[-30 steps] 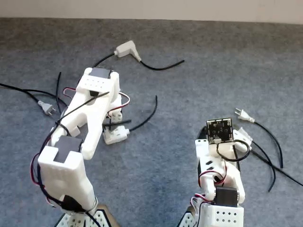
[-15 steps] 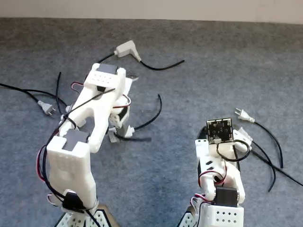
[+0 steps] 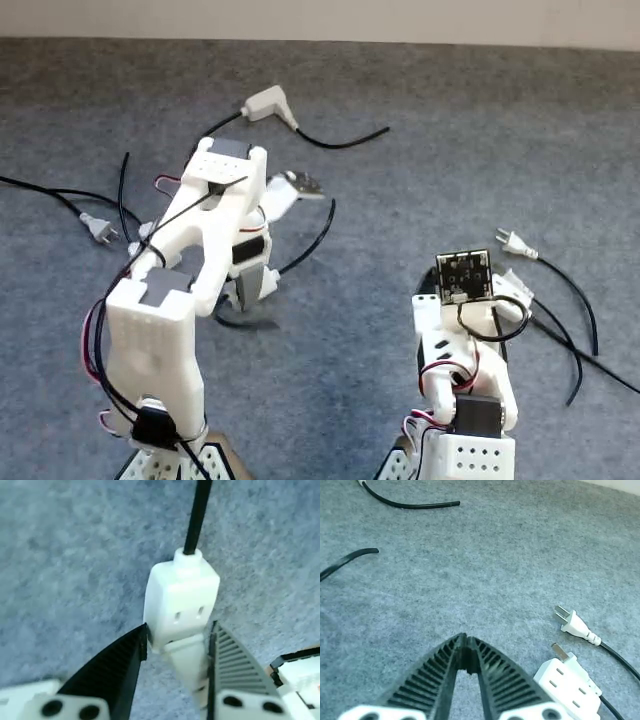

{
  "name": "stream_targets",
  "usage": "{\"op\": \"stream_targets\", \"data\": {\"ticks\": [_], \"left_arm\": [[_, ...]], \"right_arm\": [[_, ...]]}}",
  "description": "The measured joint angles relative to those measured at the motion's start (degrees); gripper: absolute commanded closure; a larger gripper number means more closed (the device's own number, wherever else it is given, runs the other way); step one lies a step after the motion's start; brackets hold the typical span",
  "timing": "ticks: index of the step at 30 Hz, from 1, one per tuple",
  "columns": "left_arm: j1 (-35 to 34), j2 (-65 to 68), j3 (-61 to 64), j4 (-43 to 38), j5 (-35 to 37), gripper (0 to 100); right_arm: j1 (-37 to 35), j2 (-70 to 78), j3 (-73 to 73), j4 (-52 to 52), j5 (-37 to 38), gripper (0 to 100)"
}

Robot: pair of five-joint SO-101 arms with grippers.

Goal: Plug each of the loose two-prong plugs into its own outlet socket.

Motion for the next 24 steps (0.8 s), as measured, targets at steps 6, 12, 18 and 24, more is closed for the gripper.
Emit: {"op": "stream_targets", "data": {"ticks": [6, 12, 18, 24], "left_arm": [[1.1, 7.4, -4.7, -0.4, -2.3, 80], [1.1, 11.1, -11.1, 2.1, -2.4, 95], [1.8, 12.0, -17.6, 1.9, -1.6, 97], [1.7, 12.4, -28.5, -0.4, 13.1, 96]], "right_arm": [[0.0, 0.0, 0.0, 0.0, 0.0, 99.1], [0.0, 0.0, 0.0, 0.0, 0.0, 99.1], [0.0, 0.0, 0.0, 0.0, 0.0, 99.1], [0.0, 0.0, 0.0, 0.0, 0.0, 99.1]]}}
